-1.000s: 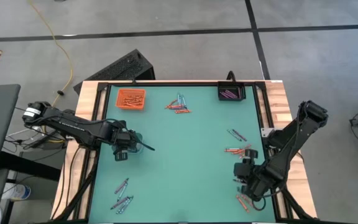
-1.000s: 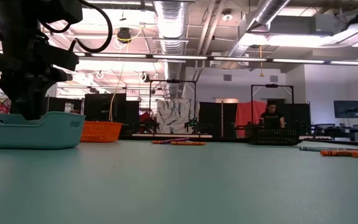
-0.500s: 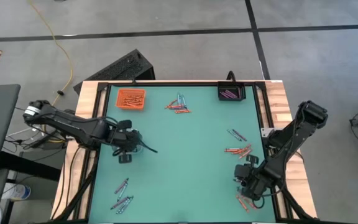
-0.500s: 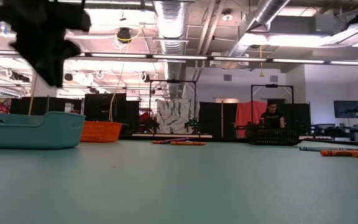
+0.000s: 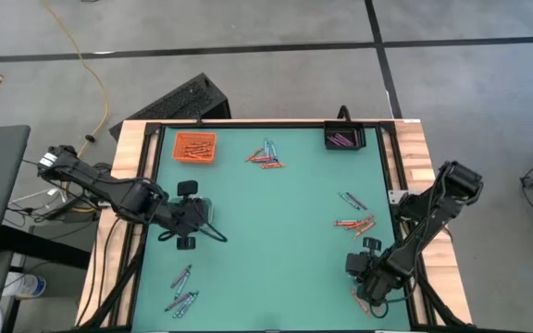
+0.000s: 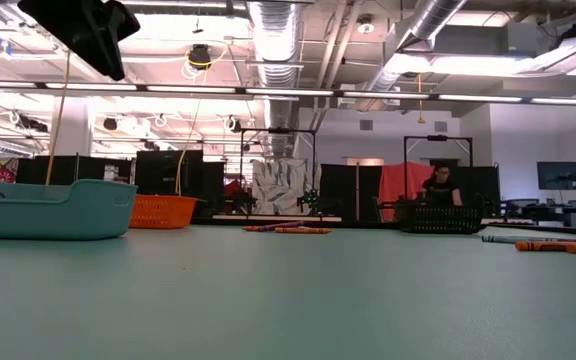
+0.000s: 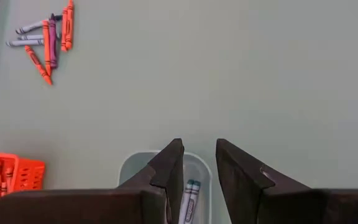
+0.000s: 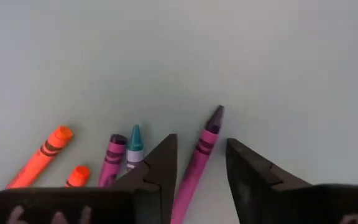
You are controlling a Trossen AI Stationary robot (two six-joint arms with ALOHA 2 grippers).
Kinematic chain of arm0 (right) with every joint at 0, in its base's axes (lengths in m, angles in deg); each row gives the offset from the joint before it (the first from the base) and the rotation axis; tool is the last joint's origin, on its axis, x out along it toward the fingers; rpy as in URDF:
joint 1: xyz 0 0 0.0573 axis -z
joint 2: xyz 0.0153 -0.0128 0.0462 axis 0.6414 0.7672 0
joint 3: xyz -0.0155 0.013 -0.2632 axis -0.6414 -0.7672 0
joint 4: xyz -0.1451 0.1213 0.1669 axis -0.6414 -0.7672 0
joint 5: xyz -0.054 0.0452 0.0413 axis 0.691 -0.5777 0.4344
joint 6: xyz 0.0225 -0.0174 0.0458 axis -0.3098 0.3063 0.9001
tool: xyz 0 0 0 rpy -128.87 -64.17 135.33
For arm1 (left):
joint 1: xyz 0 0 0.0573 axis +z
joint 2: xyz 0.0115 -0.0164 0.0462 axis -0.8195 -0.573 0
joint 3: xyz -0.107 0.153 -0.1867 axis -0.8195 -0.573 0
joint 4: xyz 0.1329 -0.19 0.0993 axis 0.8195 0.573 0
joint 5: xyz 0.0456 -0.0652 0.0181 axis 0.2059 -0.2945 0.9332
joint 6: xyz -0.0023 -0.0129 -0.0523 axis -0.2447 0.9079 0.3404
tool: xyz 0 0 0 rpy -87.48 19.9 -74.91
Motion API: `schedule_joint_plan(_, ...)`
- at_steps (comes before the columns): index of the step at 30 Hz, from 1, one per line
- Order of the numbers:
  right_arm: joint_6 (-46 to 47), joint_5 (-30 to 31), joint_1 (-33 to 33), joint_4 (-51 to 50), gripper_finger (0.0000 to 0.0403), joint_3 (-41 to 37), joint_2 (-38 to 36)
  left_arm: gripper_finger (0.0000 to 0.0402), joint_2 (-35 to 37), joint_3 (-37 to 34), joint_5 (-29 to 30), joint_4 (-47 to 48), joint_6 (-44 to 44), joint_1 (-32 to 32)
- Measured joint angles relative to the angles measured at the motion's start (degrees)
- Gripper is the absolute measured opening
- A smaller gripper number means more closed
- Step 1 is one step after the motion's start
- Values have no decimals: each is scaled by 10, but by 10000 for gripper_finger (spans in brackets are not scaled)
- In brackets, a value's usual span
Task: Sort crayons
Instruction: Put the purple crayon into the top black basket
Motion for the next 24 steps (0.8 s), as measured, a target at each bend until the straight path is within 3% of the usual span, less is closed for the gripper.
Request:
schedule_joint_plan(14,-11,1,-1,-8,86,6,4,85,0,0,7,-7,1,-2)
schedule_joint_plan(24,-33,4,-1,-6,11,6,4,85,0,0,26,-13,-4,-11)
